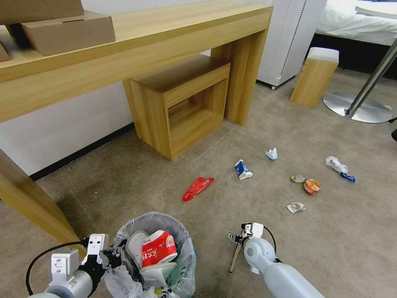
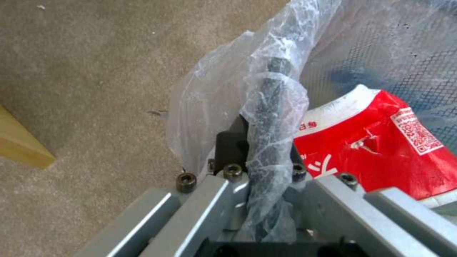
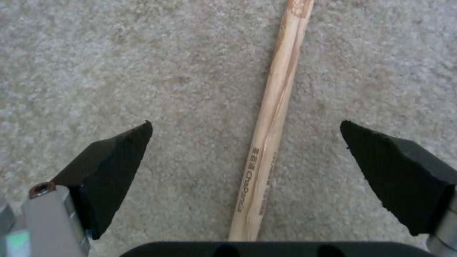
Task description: Pick up the trash bin and place the garbage on the floor into it.
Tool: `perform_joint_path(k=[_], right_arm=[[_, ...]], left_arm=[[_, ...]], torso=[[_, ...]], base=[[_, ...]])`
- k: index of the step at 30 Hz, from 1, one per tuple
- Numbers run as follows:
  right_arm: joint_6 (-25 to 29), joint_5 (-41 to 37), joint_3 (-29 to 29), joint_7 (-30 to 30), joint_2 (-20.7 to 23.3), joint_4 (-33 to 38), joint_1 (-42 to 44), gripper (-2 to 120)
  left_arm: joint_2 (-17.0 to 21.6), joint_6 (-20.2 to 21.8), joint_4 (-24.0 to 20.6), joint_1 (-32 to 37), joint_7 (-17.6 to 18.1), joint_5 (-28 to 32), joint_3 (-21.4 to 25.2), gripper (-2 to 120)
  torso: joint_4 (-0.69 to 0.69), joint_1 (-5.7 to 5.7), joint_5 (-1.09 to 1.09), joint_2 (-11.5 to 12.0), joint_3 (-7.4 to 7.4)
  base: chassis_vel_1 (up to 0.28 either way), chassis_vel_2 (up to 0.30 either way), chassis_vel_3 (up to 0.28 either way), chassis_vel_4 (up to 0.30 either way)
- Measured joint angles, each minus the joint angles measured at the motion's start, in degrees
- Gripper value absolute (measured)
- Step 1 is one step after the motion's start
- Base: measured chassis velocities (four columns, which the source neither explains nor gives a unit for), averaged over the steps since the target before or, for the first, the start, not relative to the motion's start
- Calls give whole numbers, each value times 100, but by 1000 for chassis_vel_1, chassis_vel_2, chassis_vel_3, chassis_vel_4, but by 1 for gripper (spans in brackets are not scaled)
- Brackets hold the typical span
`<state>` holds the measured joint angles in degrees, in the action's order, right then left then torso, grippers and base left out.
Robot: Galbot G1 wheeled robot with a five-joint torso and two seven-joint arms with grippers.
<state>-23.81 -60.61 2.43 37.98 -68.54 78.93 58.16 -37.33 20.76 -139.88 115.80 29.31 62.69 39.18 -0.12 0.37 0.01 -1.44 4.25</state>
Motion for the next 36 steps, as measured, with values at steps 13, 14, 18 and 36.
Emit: perform_joint_path(k=[13, 14, 18, 36], right_arm=[[25, 148, -3, -100, -159, -223, -84, 100], [29, 160, -4, -110, -166, -237, -87, 100], [37, 186, -4, -140, -190, -270, -97, 100], [185, 640, -147, -323, -190, -561, -130, 100]], left_arm=[[-29, -21, 63, -8, -65, -121, -92, 0], [-36, -22, 66, -8, -66, -131, -97, 0], [-83, -23, 81, 18, -98, -244, -143, 0], [-127, -47, 114, 35, -167, -470, -312, 0]], torso=[[0, 0, 0, 0, 0], [0, 0, 0, 0, 0], [0, 0, 0, 0, 0], [-1, 0, 1, 0, 0]], base=[[0, 0, 0, 0], [0, 0, 0, 0], [0, 0, 0, 0], [0, 0, 0, 0]])
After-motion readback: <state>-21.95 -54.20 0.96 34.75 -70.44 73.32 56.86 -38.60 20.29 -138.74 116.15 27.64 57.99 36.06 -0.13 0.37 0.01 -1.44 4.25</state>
